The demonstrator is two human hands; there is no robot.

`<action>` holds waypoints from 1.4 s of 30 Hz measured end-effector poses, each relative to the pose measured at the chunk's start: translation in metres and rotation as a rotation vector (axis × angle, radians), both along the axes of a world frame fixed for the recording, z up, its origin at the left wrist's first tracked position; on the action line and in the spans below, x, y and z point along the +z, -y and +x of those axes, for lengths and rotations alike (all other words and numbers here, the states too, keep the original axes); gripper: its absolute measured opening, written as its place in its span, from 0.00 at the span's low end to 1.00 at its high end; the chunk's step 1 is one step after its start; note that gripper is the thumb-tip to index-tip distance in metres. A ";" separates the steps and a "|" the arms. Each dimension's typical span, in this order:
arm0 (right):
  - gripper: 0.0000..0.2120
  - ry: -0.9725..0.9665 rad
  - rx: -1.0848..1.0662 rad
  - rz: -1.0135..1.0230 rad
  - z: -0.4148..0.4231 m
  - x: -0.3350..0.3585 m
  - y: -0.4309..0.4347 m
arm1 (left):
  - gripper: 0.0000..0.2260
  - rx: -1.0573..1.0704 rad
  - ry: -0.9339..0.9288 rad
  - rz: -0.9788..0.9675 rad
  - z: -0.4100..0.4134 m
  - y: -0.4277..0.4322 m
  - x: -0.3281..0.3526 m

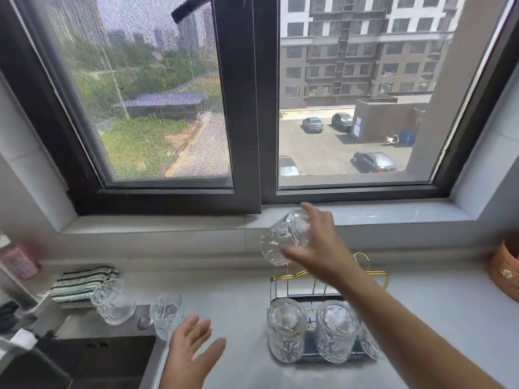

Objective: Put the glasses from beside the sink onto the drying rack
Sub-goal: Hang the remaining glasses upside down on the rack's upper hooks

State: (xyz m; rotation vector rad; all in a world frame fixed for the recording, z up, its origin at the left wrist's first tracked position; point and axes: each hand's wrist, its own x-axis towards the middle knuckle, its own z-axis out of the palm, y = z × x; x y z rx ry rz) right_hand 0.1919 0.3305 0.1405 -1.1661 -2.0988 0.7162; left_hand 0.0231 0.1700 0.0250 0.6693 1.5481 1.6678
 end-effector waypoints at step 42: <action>0.21 -0.625 0.346 -0.706 0.002 -0.008 -0.031 | 0.37 -0.312 -0.061 0.301 0.027 -0.108 0.081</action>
